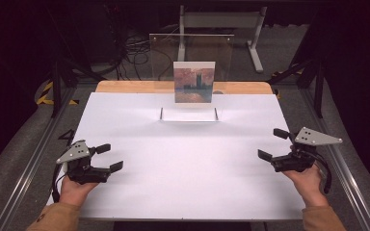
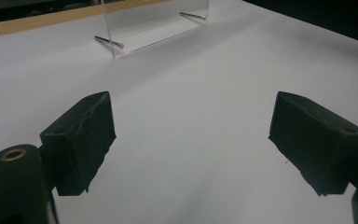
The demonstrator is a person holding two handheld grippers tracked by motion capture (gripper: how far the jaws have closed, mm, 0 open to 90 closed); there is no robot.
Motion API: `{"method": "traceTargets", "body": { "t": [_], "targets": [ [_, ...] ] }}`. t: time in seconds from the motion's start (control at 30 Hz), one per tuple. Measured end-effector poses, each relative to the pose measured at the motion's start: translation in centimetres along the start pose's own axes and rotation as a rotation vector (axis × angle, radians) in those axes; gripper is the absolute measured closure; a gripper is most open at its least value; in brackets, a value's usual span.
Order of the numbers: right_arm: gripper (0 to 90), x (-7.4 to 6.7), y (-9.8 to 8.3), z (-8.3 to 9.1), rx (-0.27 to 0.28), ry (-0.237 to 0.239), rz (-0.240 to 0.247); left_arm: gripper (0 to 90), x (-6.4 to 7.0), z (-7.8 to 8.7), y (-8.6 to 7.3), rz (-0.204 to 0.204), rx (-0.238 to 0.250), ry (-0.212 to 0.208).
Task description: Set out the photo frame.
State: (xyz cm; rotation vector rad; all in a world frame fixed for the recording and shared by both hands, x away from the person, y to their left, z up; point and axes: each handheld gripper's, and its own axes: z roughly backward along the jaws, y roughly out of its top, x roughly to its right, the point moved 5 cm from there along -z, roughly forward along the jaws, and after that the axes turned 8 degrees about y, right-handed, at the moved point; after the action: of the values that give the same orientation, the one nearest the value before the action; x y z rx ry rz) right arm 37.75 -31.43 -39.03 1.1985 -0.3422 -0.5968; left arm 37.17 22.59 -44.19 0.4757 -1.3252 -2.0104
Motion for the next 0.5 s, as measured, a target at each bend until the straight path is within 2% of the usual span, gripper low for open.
{"method": "traceTargets", "body": {
  "t": [0.03,0.07,0.13,0.17,0.27,0.33,0.5],
  "targets": [
    [0.0,0.0,-0.3,-0.1,0.0,0.0,-0.007,14.3,0.0,0.0,0.0,-0.013,0.003,0.004],
    [0.0,0.0,-0.3,-0.1,0.0,0.0,-0.007,14.3,0.1,-0.1,0.0,-0.006,0.016,0.013],
    [0.0,0.1,-1.5,-0.4,0.0,-0.007,-0.02,14.1,-0.1,-0.3,-0.1,-0.012,0.037,0.013],
    [0.2,0.1,-2.1,-0.5,0.002,-0.006,-0.025,14.0,0.0,-0.4,-0.2,-0.001,0.039,0.008],
    [0.3,0.4,-3.0,-0.9,-0.003,-0.008,-0.031,13.9,-0.2,-0.7,-0.5,-0.004,0.026,0.003],
    [0.3,0.8,-4.5,-1.5,-0.035,-0.014,-0.048,13.9,-0.2,-1.1,-0.8,0.011,0.024,0.003],
    [0.3,1.0,-6.3,-2.3,-0.065,-0.017,-0.069,13.6,-0.4,-1.6,-1.2,0.014,0.022,0.006]
  ]
}}
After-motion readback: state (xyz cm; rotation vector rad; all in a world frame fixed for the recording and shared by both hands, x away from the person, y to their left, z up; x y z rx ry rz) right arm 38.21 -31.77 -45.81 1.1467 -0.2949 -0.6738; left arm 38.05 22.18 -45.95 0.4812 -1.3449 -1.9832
